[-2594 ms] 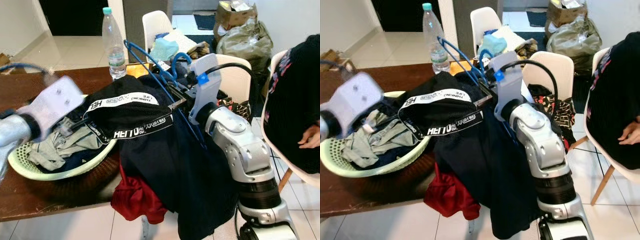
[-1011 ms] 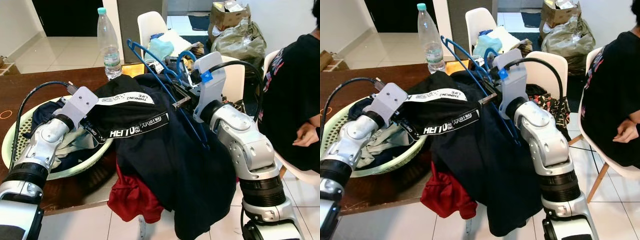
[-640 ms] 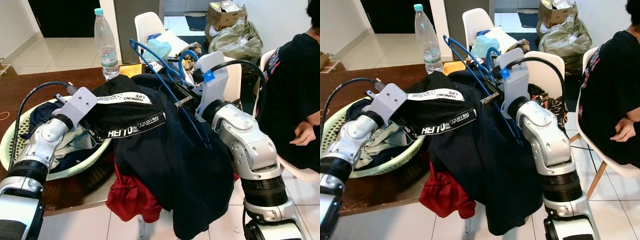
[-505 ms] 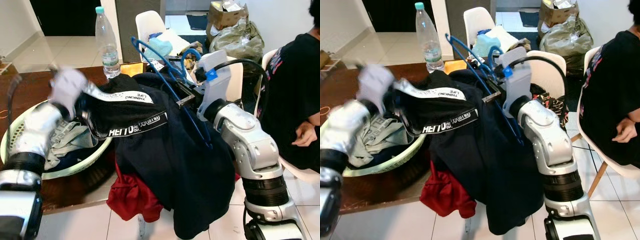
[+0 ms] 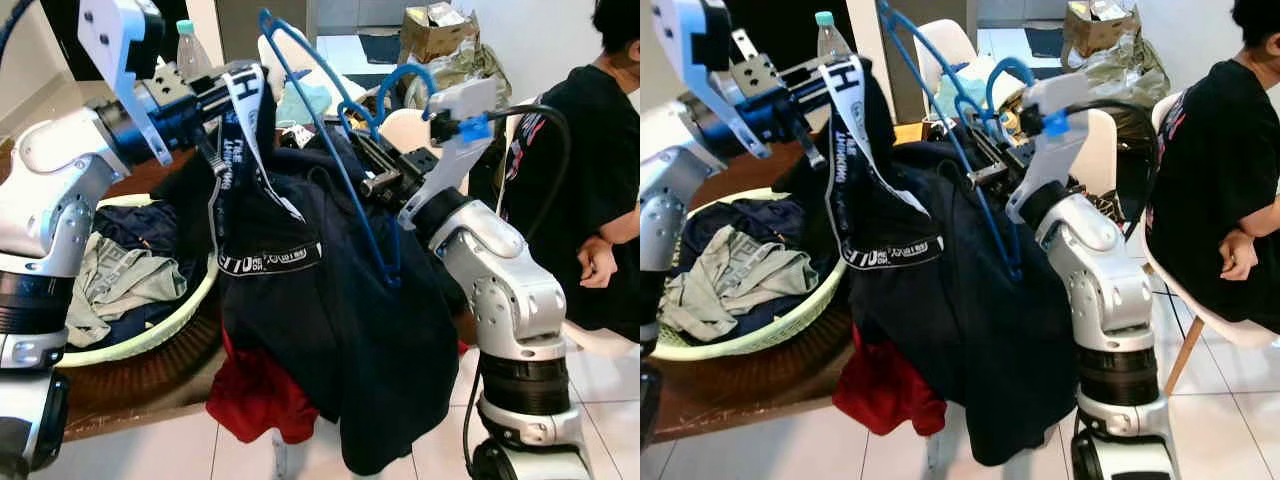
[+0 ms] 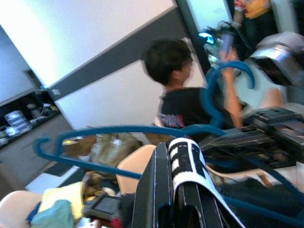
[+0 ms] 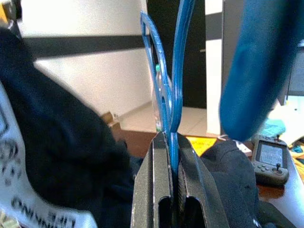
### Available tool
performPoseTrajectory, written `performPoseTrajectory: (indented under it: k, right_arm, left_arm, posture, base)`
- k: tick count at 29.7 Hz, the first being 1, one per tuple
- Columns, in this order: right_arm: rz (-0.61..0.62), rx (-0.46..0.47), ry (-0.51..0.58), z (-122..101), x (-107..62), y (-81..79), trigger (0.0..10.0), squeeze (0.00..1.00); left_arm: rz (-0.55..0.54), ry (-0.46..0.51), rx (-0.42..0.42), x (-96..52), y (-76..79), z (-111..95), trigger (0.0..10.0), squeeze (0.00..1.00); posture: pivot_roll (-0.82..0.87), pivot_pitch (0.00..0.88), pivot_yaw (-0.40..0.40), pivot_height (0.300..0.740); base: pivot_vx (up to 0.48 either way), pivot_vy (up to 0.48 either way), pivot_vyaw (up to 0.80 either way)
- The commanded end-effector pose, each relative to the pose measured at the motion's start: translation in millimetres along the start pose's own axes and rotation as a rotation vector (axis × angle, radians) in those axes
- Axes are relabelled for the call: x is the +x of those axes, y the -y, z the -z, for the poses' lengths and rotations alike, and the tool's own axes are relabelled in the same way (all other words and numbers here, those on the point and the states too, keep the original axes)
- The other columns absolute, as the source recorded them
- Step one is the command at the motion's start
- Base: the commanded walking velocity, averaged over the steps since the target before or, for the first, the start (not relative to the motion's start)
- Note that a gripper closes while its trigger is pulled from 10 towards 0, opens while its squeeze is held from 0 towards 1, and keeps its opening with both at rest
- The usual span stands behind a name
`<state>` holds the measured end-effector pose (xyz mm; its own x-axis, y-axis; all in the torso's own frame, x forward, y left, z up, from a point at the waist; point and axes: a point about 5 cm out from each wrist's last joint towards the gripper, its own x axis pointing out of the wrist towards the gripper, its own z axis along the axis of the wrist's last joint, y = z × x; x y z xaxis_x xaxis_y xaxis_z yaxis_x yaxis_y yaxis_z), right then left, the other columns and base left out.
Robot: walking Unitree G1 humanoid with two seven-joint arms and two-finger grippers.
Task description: Hang hanger
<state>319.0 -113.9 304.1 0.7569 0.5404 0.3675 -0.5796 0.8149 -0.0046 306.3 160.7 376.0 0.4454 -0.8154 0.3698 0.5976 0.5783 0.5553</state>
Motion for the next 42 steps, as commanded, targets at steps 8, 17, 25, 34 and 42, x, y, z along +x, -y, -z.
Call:
performPoseTrajectory:
  k: [8, 17, 25, 34, 42]
  right_arm:
    - [-0.011, 0.049, 0.134, -19.5, -4.6, 2.4, 10.0, 0.00]
    - [0.034, 0.030, 0.128, -17.4, -8.3, 11.0, 10.0, 0.00]
    - [0.207, -0.066, -0.051, 13.0, -27.4, 41.3, 10.0, 0.00]
    - [0.490, -0.136, -0.401, 90.3, -87.8, 83.8, 10.0, 0.00]
    - [0.528, -0.030, -0.574, 143.8, -148.8, 59.6, 10.0, 0.00]
  left_arm:
    - [0.153, 0.028, -0.066, 13.5, 29.4, -10.6, 10.0, 0.00]
    - [0.195, -0.039, -0.145, 24.5, 57.2, 16.8, 10.0, 0.00]
    - [0.203, -0.141, -0.234, 27.5, 85.4, 51.3, 10.0, 0.00]
    - [0.024, -0.419, -0.301, 3.4, 99.7, 132.5, 10.0, 0.00]
    - [-0.259, -0.771, -0.407, -82.1, 129.5, 208.5, 10.0, 0.00]
  posture:
    - [0.11, 0.078, 0.037, 0.740]
    - [0.11, 0.082, 0.041, 0.740]
    - [0.09, 0.094, 0.038, 0.740]
    - [0.05, 0.108, 0.035, 0.740]
    - [0.01, 0.129, 0.024, 0.740]
  base:
    - [-0.463, 0.000, 0.00]
    - [-0.466, 0.000, 0.00]
    - [-0.462, 0.000, 0.00]
    - [-0.200, 0.000, -0.50]
    - [0.000, 0.000, -0.80]
